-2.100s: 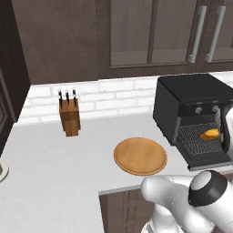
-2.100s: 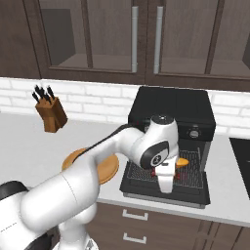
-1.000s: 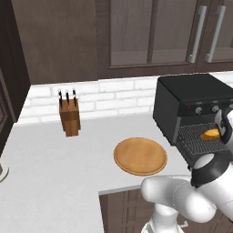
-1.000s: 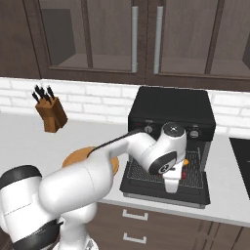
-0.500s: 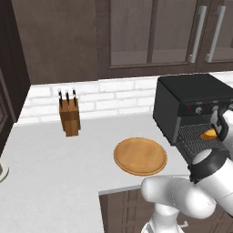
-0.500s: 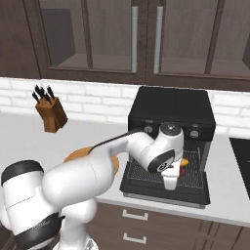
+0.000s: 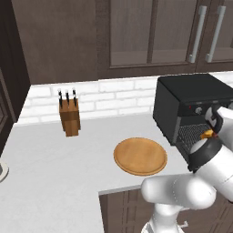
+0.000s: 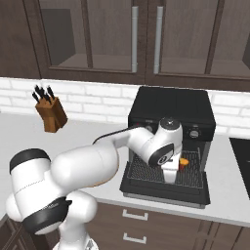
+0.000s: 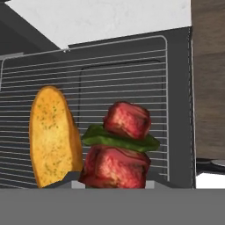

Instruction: Pick up the kebab skewer and baguette bread, and place them inside the toaster oven. Close the toaster oven door and start by setting the timer.

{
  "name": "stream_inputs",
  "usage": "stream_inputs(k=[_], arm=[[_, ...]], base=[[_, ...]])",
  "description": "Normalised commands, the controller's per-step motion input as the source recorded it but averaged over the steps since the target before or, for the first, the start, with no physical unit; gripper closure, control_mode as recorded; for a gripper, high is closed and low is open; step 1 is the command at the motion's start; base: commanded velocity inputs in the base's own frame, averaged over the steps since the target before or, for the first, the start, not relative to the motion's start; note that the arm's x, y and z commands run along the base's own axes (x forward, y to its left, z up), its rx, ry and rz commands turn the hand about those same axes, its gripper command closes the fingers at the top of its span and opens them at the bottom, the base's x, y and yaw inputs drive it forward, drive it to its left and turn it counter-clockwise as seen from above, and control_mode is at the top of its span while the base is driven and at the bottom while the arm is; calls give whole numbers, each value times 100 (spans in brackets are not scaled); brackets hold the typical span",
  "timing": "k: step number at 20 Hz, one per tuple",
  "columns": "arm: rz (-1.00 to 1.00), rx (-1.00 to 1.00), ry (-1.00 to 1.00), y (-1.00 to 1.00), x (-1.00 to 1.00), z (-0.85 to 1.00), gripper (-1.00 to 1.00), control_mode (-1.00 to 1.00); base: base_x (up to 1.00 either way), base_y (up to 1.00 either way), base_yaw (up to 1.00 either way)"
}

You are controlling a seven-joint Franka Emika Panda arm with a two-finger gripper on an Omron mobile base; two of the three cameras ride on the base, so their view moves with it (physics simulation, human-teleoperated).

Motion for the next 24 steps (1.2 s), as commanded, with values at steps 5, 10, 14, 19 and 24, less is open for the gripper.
stream_inputs(k=[5,10,14,19,24], arm=[[0,0,2,0,24,0,100,-100],[0,0,4,0,13,0,100,-100],[0,0,2,0,3,0,-100,-100],[0,0,0,0,0,0,-100,-100],[0,0,0,0,0,0,-100,-100]], base=[[0,0,0],[0,0,0],[0,0,0],[0,0,0],[0,0,0]])
